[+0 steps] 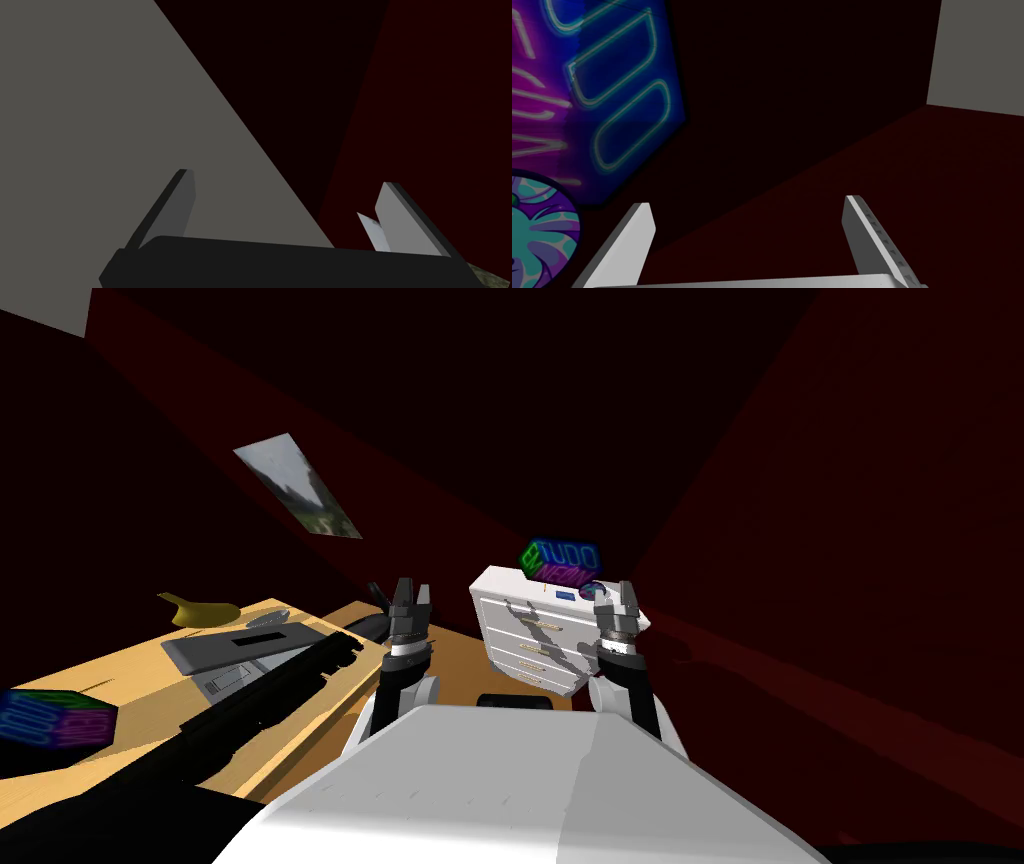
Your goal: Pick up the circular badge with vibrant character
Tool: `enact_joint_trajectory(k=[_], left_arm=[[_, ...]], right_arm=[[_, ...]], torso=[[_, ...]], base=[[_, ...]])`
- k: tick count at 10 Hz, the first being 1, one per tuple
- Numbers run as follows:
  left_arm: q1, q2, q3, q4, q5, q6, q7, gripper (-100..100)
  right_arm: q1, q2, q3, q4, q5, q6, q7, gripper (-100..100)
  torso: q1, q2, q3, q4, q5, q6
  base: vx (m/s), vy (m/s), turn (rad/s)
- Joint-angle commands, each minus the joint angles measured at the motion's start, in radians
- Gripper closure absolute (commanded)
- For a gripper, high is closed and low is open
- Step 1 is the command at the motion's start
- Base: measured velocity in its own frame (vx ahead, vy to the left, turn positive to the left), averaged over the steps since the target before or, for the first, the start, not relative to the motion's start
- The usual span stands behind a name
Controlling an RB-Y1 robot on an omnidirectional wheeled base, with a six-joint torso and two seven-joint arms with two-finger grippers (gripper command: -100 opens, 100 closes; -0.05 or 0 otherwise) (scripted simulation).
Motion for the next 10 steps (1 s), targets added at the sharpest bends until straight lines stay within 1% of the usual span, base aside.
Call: enact_joint_trajectory(k=[1,3,4,6,7,8,9,10], left_arm=[[0.0,0.0,0.0,0.0,0.0,0.0,0.0,0],[0.0,0.0,0.0,0.0,0.0,0.0,0.0,0],[0.0,0.0,0.0,0.0,0.0,0.0,0.0,0],[0.0,0.0,0.0,0.0,0.0,0.0,0.0,0],[0.0,0.0,0.0,0.0,0.0,0.0,0.0,0],[0.0,0.0,0.0,0.0,0.0,0.0,0.0,0],[0.0,0.0,0.0,0.0,0.0,0.0,0.0,0],[0.0,0.0,0.0,0.0,0.0,0.0,0.0,0]], right_arm=[[0.001,-0.042,0.008,0.005,-0.007,-0.011,0.005,-100],[0.0,-0.104,0.028,0.019,-0.02,-0.035,0.016,-100],[0.0,-0.115,0.028,0.019,-0.02,-0.035,0.016,-100],[-0.01,-0.183,0.058,0.049,-0.035,-0.07,0.031,-100],[-0.01,-0.204,0.058,0.049,-0.035,-0.07,0.031,-100],[-0.019,-0.24,0.076,0.07,-0.04,-0.091,0.04,-100],[-0.019,-0.254,0.076,0.07,-0.04,-0.091,0.04,-100],[-0.032,-0.292,0.095,0.096,-0.044,-0.114,0.049,-100]], torso=[[0.0,0.0,0.0,0.0,0.0,0.0],[0.003,0.006,0.003,0.001,0.001,0.0],[0.005,0.009,0.005,0.002,0.001,0.0],[0.003,0.007,0.004,0.002,0.001,0.0],[0.006,0.008,0.005,0.002,0.001,0.0],[0.005,0.007,0.004,0.002,0.001,0.0],[0.002,0.007,0.004,0.002,0.001,0.0],[0.002,0.006,0.004,0.001,0.0,0.0]], base=[[-0.064,0.019,0.005],[-0.128,0.07,0.015],[-0.111,0.049,0.002],[-0.107,0.075,0.037],[-0.099,0.069,0.013],[-0.104,0.034,0.042],[-0.079,0.028,0.026],[-0.086,0.053,0.055]])
